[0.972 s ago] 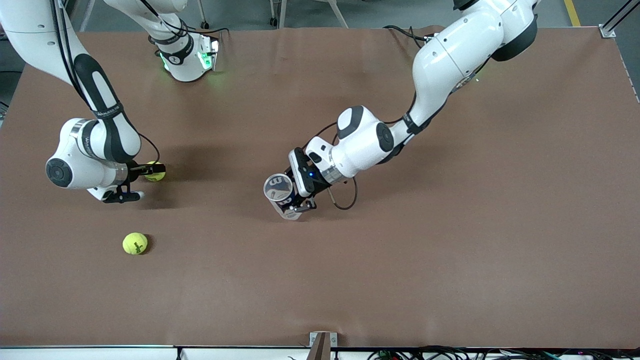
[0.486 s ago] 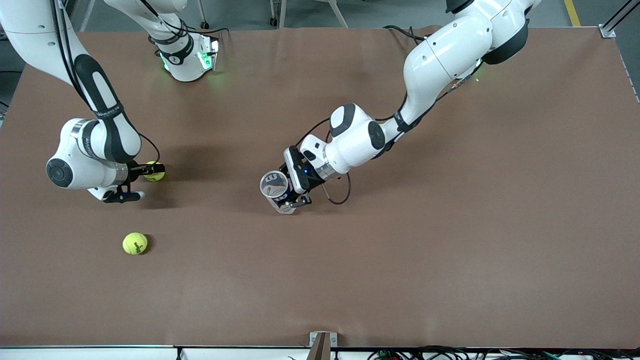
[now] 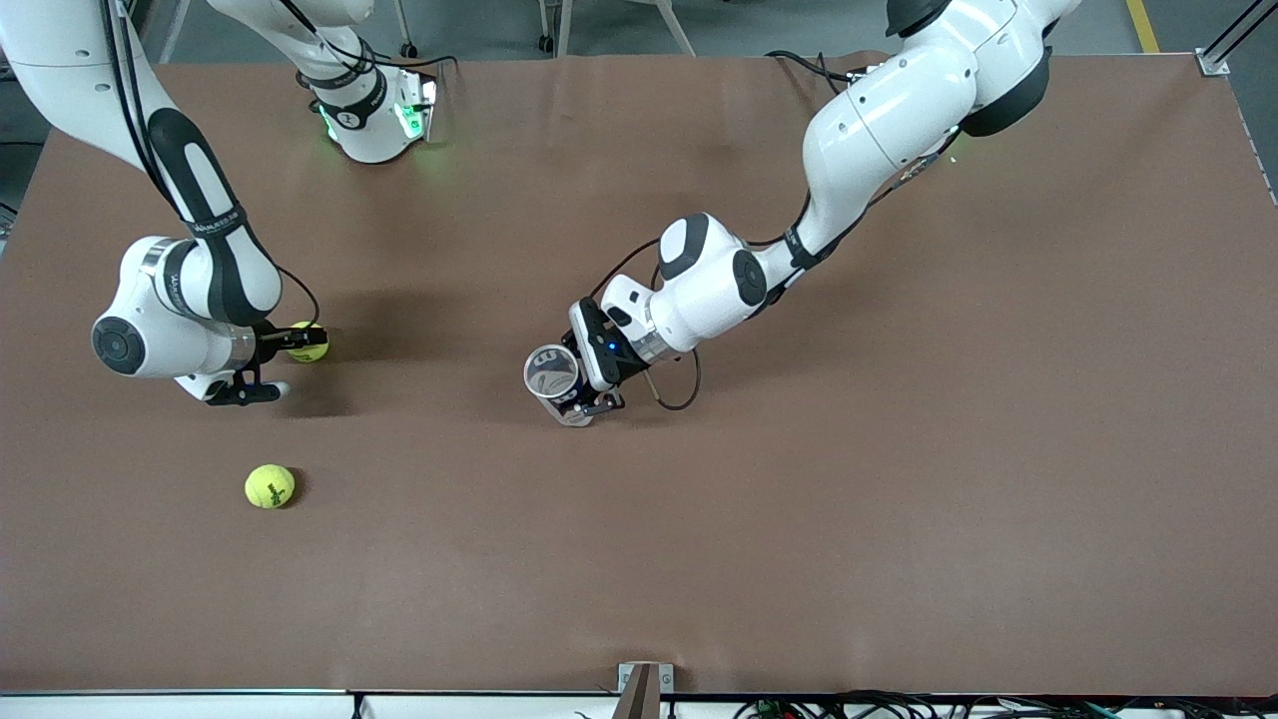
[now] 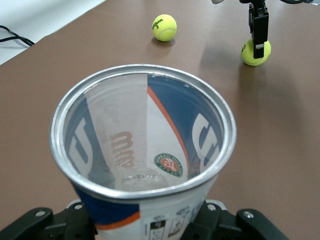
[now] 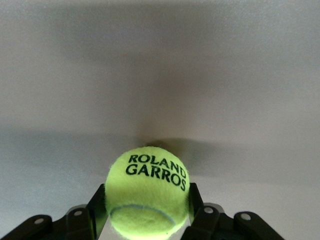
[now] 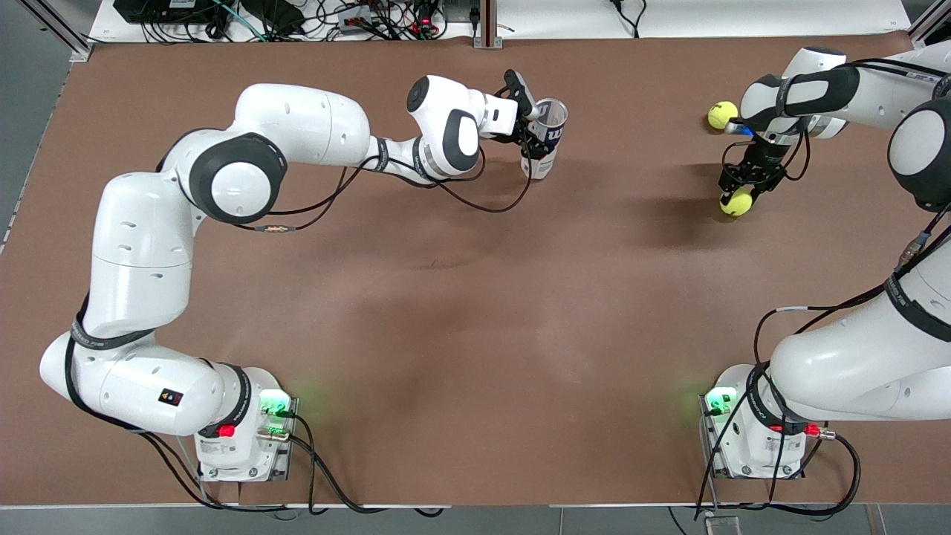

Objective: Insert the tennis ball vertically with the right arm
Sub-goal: 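Grasp the tennis ball and lift it over the can with the right gripper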

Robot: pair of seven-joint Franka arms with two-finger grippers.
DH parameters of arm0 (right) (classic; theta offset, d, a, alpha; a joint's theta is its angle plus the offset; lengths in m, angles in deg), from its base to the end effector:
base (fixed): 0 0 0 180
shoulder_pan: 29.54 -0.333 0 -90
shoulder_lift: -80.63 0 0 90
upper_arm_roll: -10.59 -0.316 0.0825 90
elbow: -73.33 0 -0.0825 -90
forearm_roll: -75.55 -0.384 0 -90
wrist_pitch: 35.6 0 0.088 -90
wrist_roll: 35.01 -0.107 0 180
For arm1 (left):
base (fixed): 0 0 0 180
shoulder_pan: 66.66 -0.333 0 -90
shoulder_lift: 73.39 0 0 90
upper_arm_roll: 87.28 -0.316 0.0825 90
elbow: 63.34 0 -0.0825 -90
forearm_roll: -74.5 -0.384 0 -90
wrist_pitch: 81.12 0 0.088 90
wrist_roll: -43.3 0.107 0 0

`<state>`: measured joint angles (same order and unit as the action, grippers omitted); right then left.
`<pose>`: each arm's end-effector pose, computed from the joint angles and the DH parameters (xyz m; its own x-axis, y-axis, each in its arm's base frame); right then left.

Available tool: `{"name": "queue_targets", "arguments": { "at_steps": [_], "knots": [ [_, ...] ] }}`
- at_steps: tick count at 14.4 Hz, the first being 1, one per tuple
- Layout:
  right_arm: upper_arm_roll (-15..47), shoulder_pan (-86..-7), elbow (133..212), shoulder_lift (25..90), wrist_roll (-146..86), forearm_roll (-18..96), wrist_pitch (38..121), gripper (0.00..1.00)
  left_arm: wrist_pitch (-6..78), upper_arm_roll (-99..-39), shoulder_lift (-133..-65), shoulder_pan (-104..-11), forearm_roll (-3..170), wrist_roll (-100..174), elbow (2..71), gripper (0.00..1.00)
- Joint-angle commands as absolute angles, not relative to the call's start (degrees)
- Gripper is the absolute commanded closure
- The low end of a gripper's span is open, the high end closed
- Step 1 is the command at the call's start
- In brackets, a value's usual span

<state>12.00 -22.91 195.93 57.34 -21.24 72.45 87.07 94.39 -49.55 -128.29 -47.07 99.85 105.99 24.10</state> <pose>0.5182 -0.0713 0.1860 0.9224 0.0792 -0.3781 0.0386 -0.9927 -0.1139 0.5276 -0.5312 0.2285 0.2503 -0.5990 0.7606 -0.9507 -0.3005 0.0762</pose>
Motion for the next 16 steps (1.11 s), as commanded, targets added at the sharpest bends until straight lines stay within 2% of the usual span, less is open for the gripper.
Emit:
{"name": "queue_targets", "arguments": {
  "at_steps": [1, 4, 6, 8, 11, 14, 16],
  "knots": [
    [11.6, -22.4, 195.9, 57.2, -20.3, 72.0, 87.2, 0.80, 95.4, -49.5, -128.3, -46.6, 101.0, 106.9, 23.8, 0.34],
    [11.5, -22.6, 195.0, 59.1, -20.5, 72.0, 86.0, 0.81, 95.4, -49.5, -128.3, -46.6, 101.0, 106.9, 23.9, 0.34],
    [11.6, -22.4, 191.6, 60.7, -20.5, 71.9, 81.0, 0.81, 95.4, -49.5, -128.3, -46.6, 100.7, 107.0, 24.1, 0.32],
    [11.5, -22.8, 185.1, 61.1, -20.7, 70.6, 74.4, 0.81, 95.4, -49.5, -128.2, -46.6, 100.5, 107.0, 24.1, 0.31],
    [11.4, -24.1, 176.2, 60.9, -20.9, 61.2, 67.3, 0.81, 95.4, -49.5, -128.2, -46.6, 100.3, 107.1, 24.0, 0.30],
    [11.4, -29.8, 170.3, 60.9, -21.4, 57.9, 67.0, 0.84, 95.4, -49.5, -128.2, -46.5, 100.3, 107.0, 23.9, 0.30],
    [11.5, -33.0, 166.7, 60.9, -21.6, 51.4, 67.1, 0.85, 95.4, -49.5, -128.3, -46.6, 100.3, 107.0, 24.2, 0.30]
  ]
}}
